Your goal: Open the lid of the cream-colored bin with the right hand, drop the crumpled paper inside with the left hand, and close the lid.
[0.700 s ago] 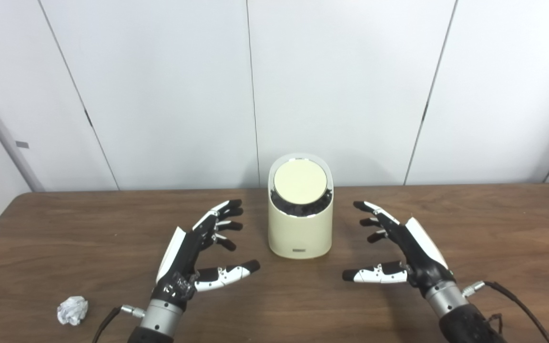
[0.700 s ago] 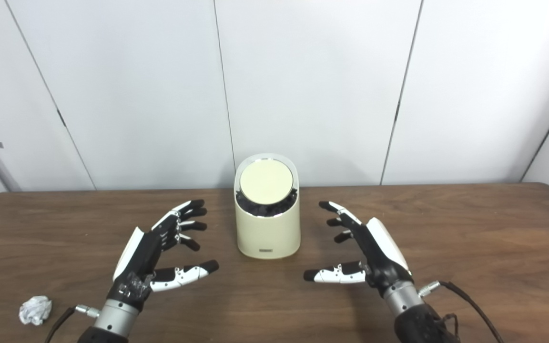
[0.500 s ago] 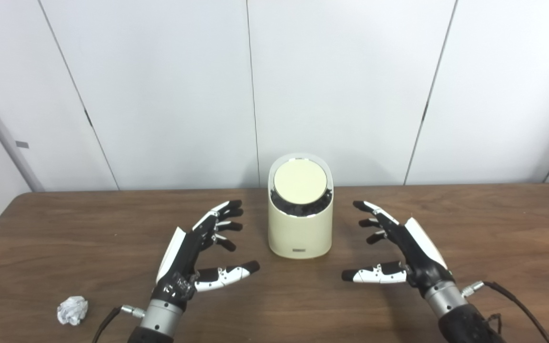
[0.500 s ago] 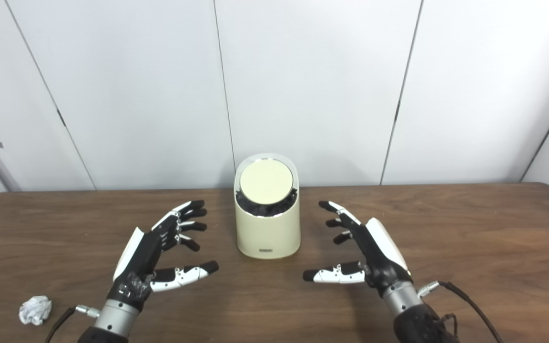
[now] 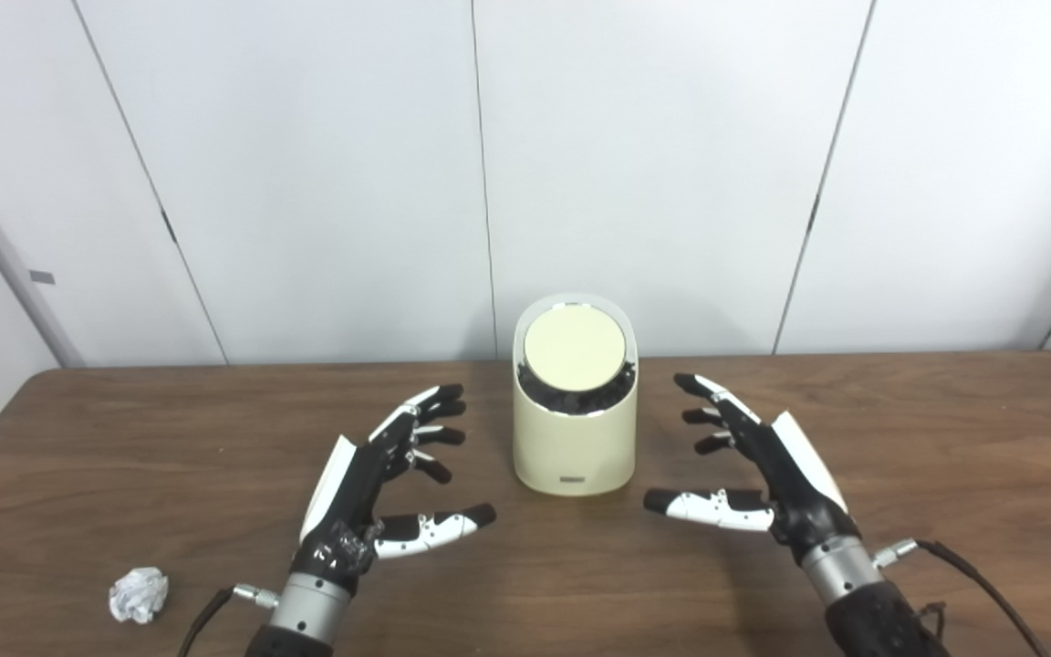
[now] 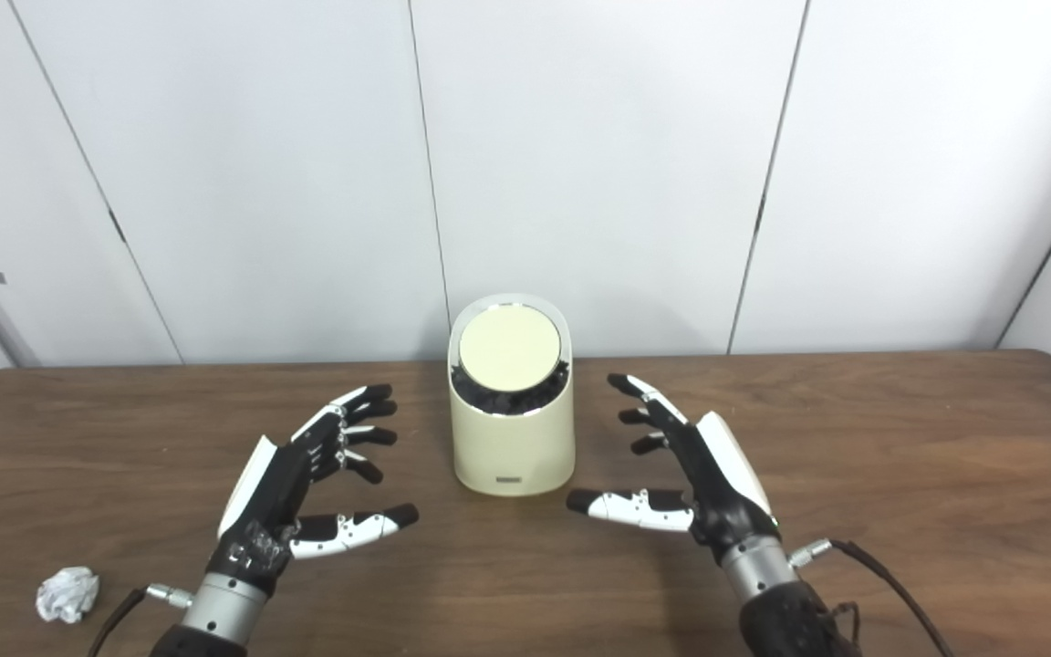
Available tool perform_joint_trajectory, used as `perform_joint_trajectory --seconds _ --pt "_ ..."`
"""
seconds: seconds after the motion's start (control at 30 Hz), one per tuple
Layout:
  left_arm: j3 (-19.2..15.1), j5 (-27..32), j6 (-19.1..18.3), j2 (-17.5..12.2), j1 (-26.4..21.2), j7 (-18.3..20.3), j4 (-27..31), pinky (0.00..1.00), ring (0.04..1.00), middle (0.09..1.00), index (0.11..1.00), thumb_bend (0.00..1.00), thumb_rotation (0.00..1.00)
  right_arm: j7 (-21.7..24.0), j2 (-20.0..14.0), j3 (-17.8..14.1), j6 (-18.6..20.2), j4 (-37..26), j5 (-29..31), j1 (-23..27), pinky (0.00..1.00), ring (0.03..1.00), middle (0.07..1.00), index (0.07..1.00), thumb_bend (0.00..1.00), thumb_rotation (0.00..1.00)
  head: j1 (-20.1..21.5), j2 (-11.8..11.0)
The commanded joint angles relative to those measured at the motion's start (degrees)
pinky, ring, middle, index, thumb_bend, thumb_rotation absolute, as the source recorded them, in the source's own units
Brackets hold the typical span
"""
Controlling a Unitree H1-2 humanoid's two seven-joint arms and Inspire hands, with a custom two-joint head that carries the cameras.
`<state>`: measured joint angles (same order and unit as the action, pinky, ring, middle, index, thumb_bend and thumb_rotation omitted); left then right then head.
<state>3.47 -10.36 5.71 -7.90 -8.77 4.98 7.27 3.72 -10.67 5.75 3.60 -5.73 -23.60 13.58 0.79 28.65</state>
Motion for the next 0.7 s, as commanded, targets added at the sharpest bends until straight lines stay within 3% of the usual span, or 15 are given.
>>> perform_joint_trajectory --seconds 0.0,0.13,0.37,0.53,0.67 --pt "0.0 -0.04 2.0 0.0 -1.66 -0.56 0.6 0.54 0.734 0.827 0.864 0.74 0.01 -0.99 0.15 -0.38 -0.52 -2.4 -0.26 3.89 0.69 0.828 0.907 0.903 0.77 0.47 0.08 0.04" --pt "0.1 -0.24 1.82 0.08 -1.37 -0.6 0.87 0.55 0.74 0.826 0.861 0.74 0.02 -1.05 0.39 -0.34 0.3 -2.08 -0.73 6.5 0.71 0.849 0.908 0.915 0.79 0.39 -0.08 0.03" --pt "0.16 -0.43 1.75 0.21 -1.1 -0.74 0.95 0.55 0.738 0.821 0.857 0.74 0.01 -0.5 0.35 0.11 4.47 -0.83 -3.26 11.64 0.78 0.893 0.929 0.994 0.82 0.4 -0.18 0.0" --pt "0.23 -0.61 2.08 0.28 -1.07 -0.85 0.82 0.55 0.738 0.821 0.856 0.74 0.01 0.13 0.9 0.9 8.31 -0.97 -4.64 15.07 0.75 0.9 0.932 0.99 0.83 0.42 -0.17 0.04" --pt "0.25 -0.61 2.08 0.41 -1.13 -0.89 0.82 0.55 0.738 0.82 0.856 0.74 0.01 -0.47 1.03 1.51 8.59 0.25 -5.36 17.53 0.7 0.881 0.923 0.984 0.83 0.41 -0.17 0.03"
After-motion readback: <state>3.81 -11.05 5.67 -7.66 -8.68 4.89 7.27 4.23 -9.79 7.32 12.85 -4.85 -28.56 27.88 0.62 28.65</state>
